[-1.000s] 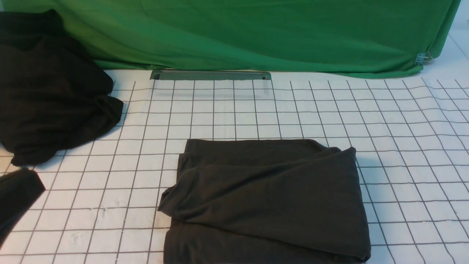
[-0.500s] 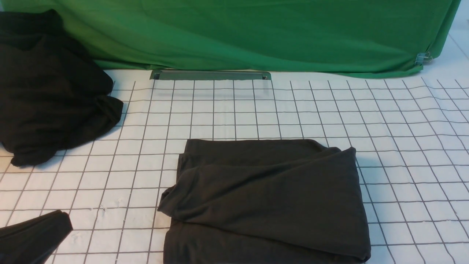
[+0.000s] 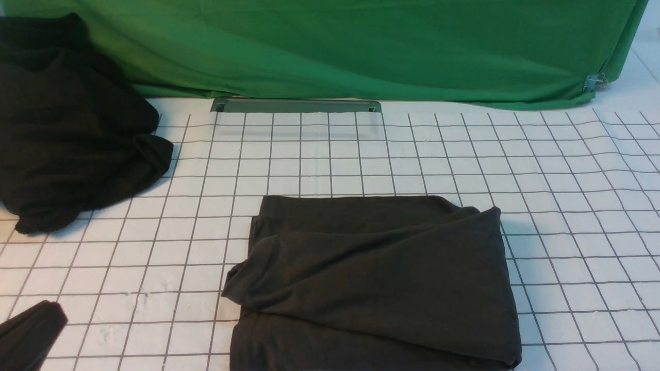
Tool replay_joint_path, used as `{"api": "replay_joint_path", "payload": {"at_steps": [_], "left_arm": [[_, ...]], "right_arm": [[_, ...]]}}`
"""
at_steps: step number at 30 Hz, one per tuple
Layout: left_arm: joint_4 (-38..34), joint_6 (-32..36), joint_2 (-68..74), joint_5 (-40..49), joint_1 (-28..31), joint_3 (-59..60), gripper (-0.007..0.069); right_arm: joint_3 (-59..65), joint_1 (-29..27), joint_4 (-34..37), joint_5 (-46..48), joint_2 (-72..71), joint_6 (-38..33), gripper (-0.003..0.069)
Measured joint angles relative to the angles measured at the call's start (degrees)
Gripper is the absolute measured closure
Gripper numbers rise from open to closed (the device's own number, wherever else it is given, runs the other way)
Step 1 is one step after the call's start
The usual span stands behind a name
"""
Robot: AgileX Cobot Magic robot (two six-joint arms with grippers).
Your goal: Fold a long-sleeved shirt over a white checkered tablecloth.
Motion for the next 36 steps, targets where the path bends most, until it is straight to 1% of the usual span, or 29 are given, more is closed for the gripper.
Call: {"api": "replay_joint_path", "payload": {"at_steps": [2, 3, 5, 7, 11, 14, 16, 18, 26, 28, 33, 36], "left_arm": [[0.0, 0.0, -0.9, -1.1, 4.9, 2.0, 0.0624], [0.0, 0.0, -0.9, -1.2, 5.4, 2.0, 0.0624], [0.6, 0.0, -1.1, -2.5, 10.6, 4.0, 0.0624], [2.1, 0.0, -1.1, -2.5, 12.0, 4.5, 0.0624], [4.3, 0.0, -1.1, -2.3, 12.1, 5.8, 0.0624], [4.3, 0.0, -1.1, -2.1, 12.1, 6.1, 0.0624], [4.2, 0.0, -1.1, 0.5, 12.1, 6.1, 0.0624], [4.2, 0.0, -1.1, 1.2, 12.1, 6.2, 0.0624], [4.2, 0.0, -1.1, 1.4, 10.5, 6.2, 0.0623], [4.1, 0.0, -1.1, 1.5, 11.3, 6.2, 0.0623], [4.1, 0.0, -1.1, 1.6, 15.9, 6.2, 0.0623], [4.1, 0.0, -1.1, 1.7, 16.6, 6.2, 0.0623]], "right_arm": [[0.0, 0.0, 0.0, 0.0, 0.0, 0.0, 0.0419], [0.0, 0.0, 0.0, 0.0, 0.0, 0.0, 0.0419], [0.0, 0.0, 0.0, 0.0, 0.0, 0.0, 0.0419], [0.0, 0.0, 0.0, 0.0, 0.0, 0.0, 0.0419], [0.0, 0.0, 0.0, -0.1, 0.0, 0.0, 0.0419], [0.0, 0.0, 0.0, -0.1, 0.0, 0.0, 0.0419], [0.0, 0.0, 0.0, -0.2, 0.0, 0.0, 0.0419], [0.0, 0.0, 0.0, -0.3, 0.0, 0.0, 0.0419], [0.0, 0.0, 0.0, -0.4, 0.0, 0.0, 0.0419], [0.0, 0.0, 0.0, -0.4, 0.0, 0.0, 0.0419], [0.0, 0.0, 0.0, -0.4, 0.0, 0.0, 0.0419], [0.0, 0.0, 0.0, -0.4, 0.0, 0.0, 0.0419]]}}
